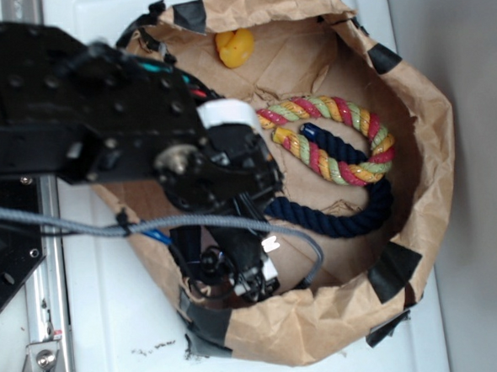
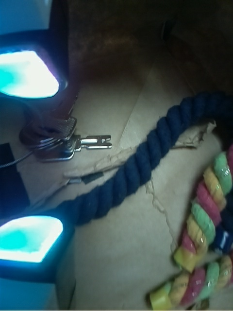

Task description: Grab the silver keys.

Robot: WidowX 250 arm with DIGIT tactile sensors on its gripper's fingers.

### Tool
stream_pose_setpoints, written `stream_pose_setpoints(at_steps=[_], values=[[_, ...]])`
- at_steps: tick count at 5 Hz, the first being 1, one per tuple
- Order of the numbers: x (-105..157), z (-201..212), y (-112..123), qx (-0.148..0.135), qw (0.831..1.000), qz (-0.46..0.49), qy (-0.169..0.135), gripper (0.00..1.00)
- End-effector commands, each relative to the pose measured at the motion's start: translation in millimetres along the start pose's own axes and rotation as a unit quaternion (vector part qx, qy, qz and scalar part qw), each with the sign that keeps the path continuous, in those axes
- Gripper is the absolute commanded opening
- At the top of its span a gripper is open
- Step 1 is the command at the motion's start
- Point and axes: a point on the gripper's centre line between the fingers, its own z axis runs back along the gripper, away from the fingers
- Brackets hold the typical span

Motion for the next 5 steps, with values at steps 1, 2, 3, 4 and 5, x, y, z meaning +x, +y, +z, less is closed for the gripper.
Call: stream_pose_setpoints(at_steps=[1,2,3,4,5], values=[[-1.5,1.4,-24.1,-0.04,0.999,-0.033,-0.002,1.0],[-7.6,-3.0,-37.6,-0.056,0.997,-0.046,0.01,1.0],[-18.6,-11.7,-46.3,-0.069,0.995,-0.065,0.044,1.0],[-25.8,-21.2,-46.9,-0.056,0.994,-0.08,0.055,1.0],[-34.1,-26.9,-38.7,-0.032,0.991,-0.101,0.085,1.0]])
